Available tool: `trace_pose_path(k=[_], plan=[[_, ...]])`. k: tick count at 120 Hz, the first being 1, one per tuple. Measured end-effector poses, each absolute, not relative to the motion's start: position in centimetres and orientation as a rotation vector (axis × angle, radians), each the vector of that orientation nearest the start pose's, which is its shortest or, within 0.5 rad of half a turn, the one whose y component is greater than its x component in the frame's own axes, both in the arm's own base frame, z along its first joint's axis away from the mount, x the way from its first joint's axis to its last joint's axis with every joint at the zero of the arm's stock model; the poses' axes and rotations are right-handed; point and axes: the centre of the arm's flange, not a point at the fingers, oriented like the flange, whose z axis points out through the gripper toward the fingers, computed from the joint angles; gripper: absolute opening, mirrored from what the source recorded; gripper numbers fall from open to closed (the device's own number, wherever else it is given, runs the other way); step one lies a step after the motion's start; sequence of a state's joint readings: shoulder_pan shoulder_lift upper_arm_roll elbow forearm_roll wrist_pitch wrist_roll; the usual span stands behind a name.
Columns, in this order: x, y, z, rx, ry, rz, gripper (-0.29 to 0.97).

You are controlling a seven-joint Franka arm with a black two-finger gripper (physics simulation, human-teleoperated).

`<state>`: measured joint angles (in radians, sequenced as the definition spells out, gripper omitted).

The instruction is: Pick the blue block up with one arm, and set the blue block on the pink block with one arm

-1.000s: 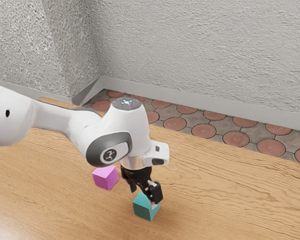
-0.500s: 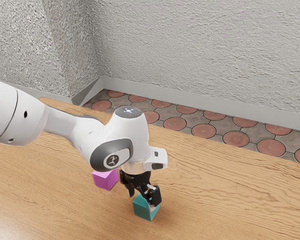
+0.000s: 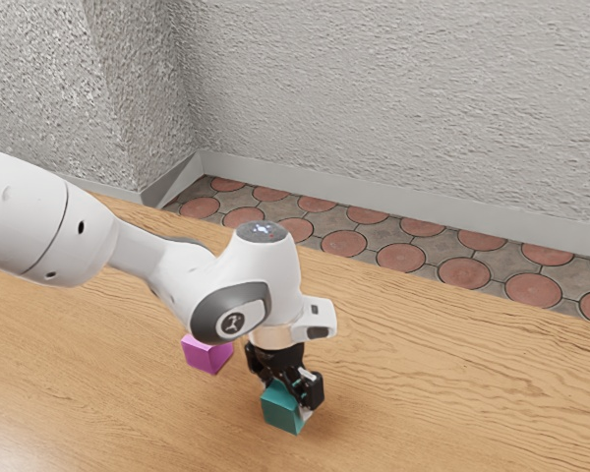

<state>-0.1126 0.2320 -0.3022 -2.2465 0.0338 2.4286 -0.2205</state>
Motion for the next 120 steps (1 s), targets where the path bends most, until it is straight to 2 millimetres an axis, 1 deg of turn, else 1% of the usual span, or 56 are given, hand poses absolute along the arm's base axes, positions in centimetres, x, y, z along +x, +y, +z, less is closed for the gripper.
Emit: trace_pose_path(k=[11, 25, 29, 48, 61, 73, 87, 98, 106, 120], plan=[[49.3, -21.6, 26.5, -3.155, 0.334, 0.071, 0.43], [49.4, -21.5, 26.6, -3.150, 0.330, 0.059, 0.41], [49.5, -21.5, 26.9, -3.149, 0.330, 0.051, 0.39], [50.0, -20.5, 28.8, -3.141, 0.303, -0.009, 0.35], [50.4, -19.5, 30.5, -3.135, 0.268, -0.052, 0.32], [50.8, -18.4, 31.6, -3.128, 0.234, -0.072, 0.31], [51.2, -16.5, 34.2, -3.109, 0.190, -0.122, 0.31], [51.4, -14.2, 36.1, -3.090, 0.143, -0.142, 0.31], [51.6, -12.4, 36.5, -3.080, 0.107, -0.129, 0.31], [52.0, -9.3, 36.5, -3.065, 0.048, -0.099, 0.31]])
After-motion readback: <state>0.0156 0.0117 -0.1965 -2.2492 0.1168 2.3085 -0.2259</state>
